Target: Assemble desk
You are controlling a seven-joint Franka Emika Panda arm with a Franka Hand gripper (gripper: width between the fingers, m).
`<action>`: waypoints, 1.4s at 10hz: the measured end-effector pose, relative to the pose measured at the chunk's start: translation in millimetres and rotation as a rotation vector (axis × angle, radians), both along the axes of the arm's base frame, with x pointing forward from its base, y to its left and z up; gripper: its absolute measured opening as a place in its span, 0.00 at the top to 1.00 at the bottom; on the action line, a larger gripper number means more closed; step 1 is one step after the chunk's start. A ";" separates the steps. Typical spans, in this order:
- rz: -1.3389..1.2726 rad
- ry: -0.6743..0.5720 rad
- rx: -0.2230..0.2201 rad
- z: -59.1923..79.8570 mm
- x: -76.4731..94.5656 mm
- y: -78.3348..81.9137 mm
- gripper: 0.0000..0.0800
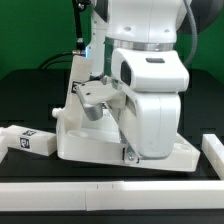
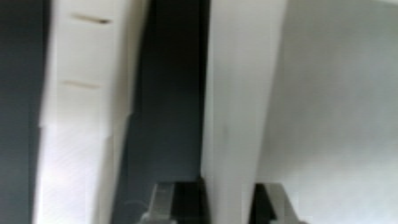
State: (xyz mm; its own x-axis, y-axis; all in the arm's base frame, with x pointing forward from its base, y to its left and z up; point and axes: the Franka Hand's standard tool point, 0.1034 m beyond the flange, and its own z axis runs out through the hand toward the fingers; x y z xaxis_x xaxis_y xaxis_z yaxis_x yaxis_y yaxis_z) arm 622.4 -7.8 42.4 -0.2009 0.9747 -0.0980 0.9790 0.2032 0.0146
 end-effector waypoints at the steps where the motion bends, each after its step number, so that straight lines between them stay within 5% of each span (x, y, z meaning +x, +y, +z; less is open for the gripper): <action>1: -0.005 -0.001 -0.001 0.0 0.2 -0.9 0.93; 3: -0.145 0.043 0.001 6.9 5.1 8.3 0.93; 5: -0.155 0.054 0.003 10.2 28.3 17.7 0.93; 7: -0.123 0.002 0.013 3.4 27.8 29.0 0.93; 11: -0.140 0.024 0.009 -0.5 23.4 22.9 0.93; 14: -0.174 0.014 0.014 -0.9 36.9 29.8 0.93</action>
Offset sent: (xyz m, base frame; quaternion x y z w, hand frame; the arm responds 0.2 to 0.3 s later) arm 0.0438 0.0324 0.0128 0.0674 0.0537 0.1094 0.9903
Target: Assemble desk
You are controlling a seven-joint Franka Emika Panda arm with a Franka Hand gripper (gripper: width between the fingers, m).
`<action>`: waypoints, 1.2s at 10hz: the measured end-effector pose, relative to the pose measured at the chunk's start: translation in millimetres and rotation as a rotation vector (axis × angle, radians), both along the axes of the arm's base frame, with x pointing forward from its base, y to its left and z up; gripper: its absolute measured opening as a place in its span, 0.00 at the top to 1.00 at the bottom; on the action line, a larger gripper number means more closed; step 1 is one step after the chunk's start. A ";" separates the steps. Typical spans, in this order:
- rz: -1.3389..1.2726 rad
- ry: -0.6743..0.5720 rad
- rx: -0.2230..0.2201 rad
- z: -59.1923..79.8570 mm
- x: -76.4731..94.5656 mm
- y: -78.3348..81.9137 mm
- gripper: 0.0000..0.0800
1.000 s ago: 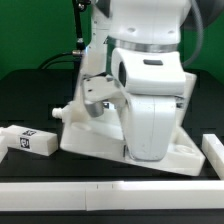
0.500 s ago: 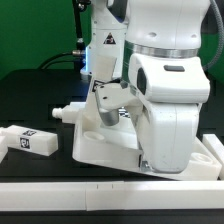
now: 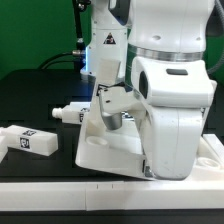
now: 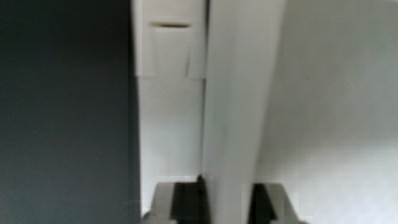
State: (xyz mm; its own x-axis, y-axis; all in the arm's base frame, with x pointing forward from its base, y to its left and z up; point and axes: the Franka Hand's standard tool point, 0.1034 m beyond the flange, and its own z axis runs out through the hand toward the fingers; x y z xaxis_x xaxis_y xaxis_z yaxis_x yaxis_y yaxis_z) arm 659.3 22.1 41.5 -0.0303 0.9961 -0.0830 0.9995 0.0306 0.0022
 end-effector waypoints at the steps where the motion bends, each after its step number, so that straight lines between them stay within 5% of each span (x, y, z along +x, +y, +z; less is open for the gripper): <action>1: -0.024 0.009 -0.002 -0.7 -0.5 -0.2 0.93; 8: -0.046 0.009 -0.001 -7.7 -2.6 -0.1 0.93; 10: -0.047 0.009 -0.001 -7.6 -2.4 -0.9 0.53; 11: -0.040 -0.001 -0.004 -0.3 0.5 -1.1 0.53; 12: -0.035 -0.004 -0.010 14.5 2.9 -2.2 0.29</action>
Offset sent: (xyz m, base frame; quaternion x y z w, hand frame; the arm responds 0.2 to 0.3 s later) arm 0.0055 0.0062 -0.0033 0.0003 0.0110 0.0212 0.9997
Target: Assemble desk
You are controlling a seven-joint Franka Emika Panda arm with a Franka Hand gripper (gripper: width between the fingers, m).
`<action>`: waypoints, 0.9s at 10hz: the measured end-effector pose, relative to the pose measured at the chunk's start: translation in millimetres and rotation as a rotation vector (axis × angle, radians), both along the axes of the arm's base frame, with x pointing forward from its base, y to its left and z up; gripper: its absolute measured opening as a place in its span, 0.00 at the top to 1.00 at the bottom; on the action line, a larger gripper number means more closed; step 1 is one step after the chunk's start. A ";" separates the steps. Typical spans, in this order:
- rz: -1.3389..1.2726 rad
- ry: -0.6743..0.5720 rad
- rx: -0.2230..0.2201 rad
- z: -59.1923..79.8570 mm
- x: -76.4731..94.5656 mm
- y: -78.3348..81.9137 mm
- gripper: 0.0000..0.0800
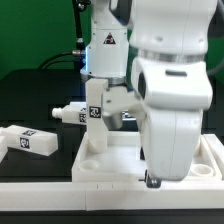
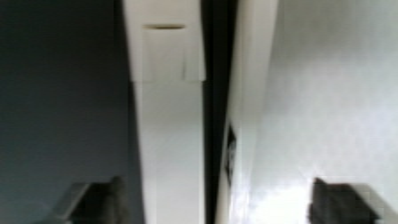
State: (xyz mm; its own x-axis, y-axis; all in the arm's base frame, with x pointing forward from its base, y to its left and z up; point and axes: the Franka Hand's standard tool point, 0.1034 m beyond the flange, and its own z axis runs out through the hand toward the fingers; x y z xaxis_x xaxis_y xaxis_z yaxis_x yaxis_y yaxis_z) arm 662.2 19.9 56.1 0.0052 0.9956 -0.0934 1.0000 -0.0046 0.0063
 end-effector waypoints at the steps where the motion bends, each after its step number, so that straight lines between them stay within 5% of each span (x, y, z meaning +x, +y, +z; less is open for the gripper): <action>1: 0.002 -0.009 -0.006 18.3 1.2 -3.5 0.22; 2: -0.003 -0.015 -0.007 28.1 -0.7 -6.7 0.22; 6: -0.007 -0.011 -0.007 25.6 -2.0 -8.8 0.19; 7: -0.010 0.001 -0.010 38.4 -4.6 -14.2 0.19; 9: -0.044 -0.001 -0.010 86.6 -21.4 -33.1 0.19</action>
Offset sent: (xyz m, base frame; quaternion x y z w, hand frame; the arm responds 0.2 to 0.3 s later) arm 0.0000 0.0000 0.0000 0.0000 0.0000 0.0000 1.0000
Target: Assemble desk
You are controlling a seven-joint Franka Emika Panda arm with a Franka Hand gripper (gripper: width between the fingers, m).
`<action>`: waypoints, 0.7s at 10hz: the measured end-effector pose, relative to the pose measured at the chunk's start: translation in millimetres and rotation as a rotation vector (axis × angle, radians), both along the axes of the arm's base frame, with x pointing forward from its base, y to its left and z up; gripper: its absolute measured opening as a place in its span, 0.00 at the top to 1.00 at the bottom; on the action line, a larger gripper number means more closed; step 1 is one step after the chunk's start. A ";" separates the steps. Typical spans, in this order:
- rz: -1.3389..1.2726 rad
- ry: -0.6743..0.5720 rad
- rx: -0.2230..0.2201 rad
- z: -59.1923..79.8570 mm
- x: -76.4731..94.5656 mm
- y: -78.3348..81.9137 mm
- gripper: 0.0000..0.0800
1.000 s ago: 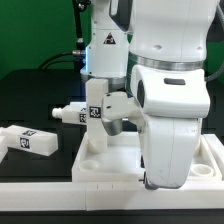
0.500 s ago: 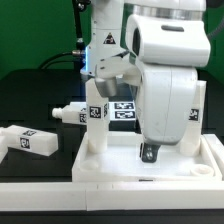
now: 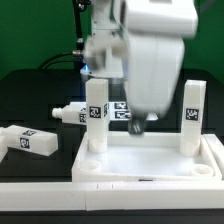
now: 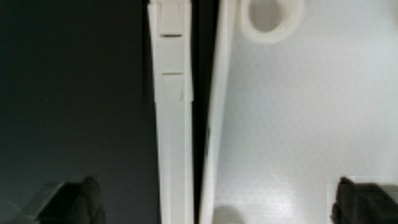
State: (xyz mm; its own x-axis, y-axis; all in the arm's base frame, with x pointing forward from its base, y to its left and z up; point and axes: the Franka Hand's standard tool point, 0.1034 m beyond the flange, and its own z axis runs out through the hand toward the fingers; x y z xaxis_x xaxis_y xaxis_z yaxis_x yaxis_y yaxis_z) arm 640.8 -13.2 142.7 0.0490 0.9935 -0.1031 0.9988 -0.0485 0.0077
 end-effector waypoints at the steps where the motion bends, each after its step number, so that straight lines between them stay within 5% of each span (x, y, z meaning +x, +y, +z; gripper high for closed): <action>1: -0.016 -0.013 0.004 11.1 -13.8 -7.1 0.19; 6: -0.057 -0.001 0.005 -6.5 -19.9 -8.9 0.19; 7: -0.054 0.012 0.004 -2.7 -27.4 -21.5 0.19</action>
Offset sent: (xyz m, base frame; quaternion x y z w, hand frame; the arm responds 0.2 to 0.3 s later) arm 0.0000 0.0000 0.0000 0.0000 0.0000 0.0000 1.0000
